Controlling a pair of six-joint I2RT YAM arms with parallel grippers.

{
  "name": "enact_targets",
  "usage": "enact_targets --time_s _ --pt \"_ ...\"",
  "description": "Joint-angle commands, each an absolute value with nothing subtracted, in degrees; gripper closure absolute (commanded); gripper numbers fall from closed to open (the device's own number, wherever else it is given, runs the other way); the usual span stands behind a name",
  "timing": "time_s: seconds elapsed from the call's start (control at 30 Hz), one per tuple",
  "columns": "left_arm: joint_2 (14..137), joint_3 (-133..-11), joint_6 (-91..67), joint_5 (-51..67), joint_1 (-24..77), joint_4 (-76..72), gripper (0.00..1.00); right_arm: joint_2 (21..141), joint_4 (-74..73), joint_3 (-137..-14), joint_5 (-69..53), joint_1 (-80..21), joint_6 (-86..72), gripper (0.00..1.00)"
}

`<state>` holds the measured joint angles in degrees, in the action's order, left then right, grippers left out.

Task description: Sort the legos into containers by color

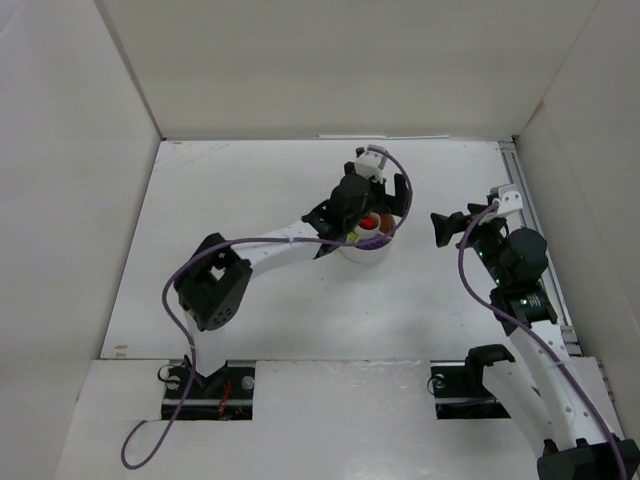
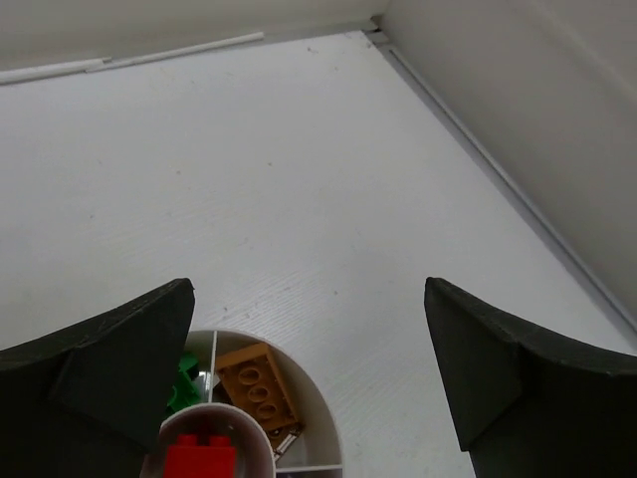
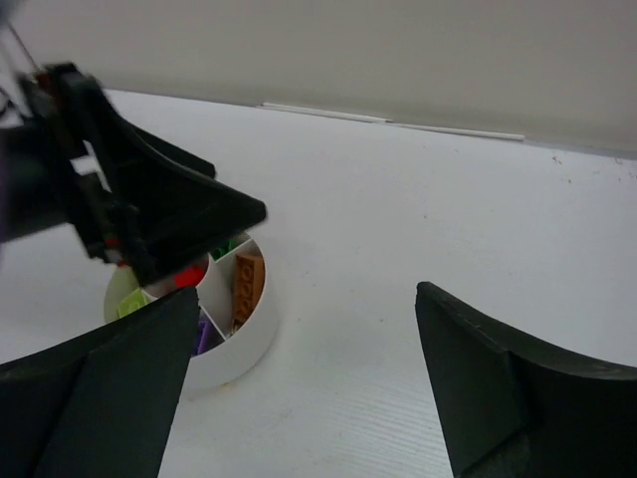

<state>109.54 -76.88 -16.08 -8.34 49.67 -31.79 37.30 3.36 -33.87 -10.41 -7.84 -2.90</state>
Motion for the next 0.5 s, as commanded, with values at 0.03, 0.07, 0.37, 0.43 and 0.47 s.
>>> enact_targets --time_s 0.03,0.07,0.37,0.43,0.47 --pt "93.6 -76.8 -20.4 -7.8 46.2 -26.2 0.0 37.4 4.1 -34.0 -4.9 -7.4 -5.2 0.0" --pt "91.9 -76.8 -21.3 -9.0 45.4 -22.4 0.0 37.4 4.1 -34.0 -3.9 -7.4 -5.7 0.0" --pt "73.0 -69.4 -42.3 -26.1 32.6 21.7 0.0 41.2 -3.2 -36.5 9.7 -7.4 -13.1 0.0" --pt "66.6 -63.1 -44.1 -25.4 30.7 21.7 0.0 42.0 -3.9 -37.9 9.7 -7.4 -13.6 0.0" --pt "64.5 -61.3 -44.1 -24.7 29.4 21.2 0.0 42.5 -4.6 -37.9 10.5 -7.4 -13.6 0.0"
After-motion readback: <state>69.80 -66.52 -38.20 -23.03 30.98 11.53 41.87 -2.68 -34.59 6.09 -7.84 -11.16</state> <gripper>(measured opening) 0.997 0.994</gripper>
